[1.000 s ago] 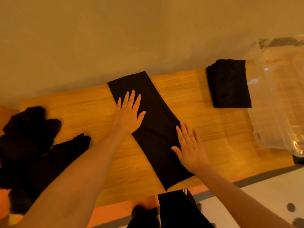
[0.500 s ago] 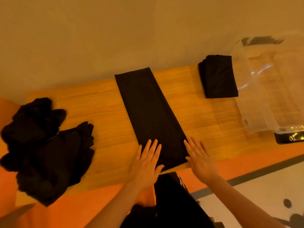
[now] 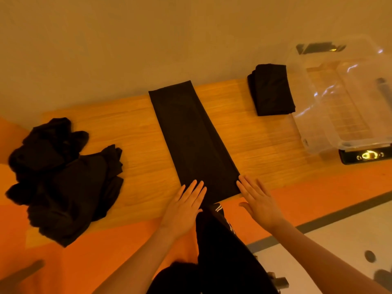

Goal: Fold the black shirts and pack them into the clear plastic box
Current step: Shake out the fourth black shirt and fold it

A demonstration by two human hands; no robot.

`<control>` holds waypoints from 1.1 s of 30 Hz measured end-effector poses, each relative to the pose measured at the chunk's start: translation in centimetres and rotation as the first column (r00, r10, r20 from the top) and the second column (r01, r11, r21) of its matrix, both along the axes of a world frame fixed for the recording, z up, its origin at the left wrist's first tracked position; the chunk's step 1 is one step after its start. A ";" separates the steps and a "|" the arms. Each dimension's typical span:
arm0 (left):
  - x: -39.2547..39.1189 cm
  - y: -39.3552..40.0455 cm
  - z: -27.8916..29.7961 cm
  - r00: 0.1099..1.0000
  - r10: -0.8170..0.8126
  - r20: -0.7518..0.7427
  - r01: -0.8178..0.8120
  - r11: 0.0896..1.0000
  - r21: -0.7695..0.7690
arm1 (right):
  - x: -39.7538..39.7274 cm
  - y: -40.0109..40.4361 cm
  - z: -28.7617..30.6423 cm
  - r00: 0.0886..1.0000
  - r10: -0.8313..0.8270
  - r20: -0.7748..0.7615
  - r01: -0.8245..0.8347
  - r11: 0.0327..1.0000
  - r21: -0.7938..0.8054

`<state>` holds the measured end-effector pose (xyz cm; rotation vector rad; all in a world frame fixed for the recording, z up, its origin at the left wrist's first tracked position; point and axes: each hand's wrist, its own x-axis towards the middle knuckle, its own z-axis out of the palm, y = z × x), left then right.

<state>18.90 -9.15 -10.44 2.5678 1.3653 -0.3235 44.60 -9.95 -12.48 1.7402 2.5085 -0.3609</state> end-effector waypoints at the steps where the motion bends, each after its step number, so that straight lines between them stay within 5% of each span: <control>1: -0.3 -0.2 -0.3 1.000 -0.021 0.015 0.021 1.000 0.004 | 0.1 -0.4 -0.2 1.000 0.015 0.008 -0.015 0.999 0.038; 7: -1.4 -0.4 -0.4 0.974 -0.012 0.226 -0.004 0.998 0.070 | -1.3 0.0 -0.3 0.995 0.066 -0.073 -0.043 0.958 0.284; 11: -1.2 -0.5 1.7 0.859 0.356 0.367 -0.273 0.926 -0.259 | -1.7 0.3 0.3 0.973 0.150 -0.176 -0.088 0.944 0.319; 14: -1.3 -0.4 3.1 0.694 0.589 0.414 -0.398 0.793 -0.461 | -1.7 0.7 1.7 0.917 0.098 -0.387 -0.042 0.987 0.153; 17: -1.4 0.1 5.2 0.569 0.690 0.447 -0.430 0.713 -0.554 | -2.3 1.1 4.7 0.764 -0.208 -0.610 0.127 0.976 -0.174; 20: -1.8 0.5 6.1 0.472 0.736 0.485 -0.424 0.672 -0.607 | -3.3 1.8 7.8 0.554 -0.466 -0.690 0.215 0.881 -0.422; 25: -2.3 0.5 7.3 0.273 0.828 0.490 -0.418 0.561 -0.714 | -5.4 3.3 10.5 0.256 -0.658 -0.708 0.193 0.753 -0.630; 27: -2.7 1.0 7.8 0.256 0.849 0.462 -0.403 0.529 -0.747 | -6.0 3.9 10.7 0.216 -0.694 -0.687 0.183 0.720 -0.669; 33: -3.9 4.6 9.1 0.222 0.887 0.404 -0.369 0.460 -0.808 | -7.4 7.5 10.8 0.326 -0.715 -0.618 0.210 0.692 -0.690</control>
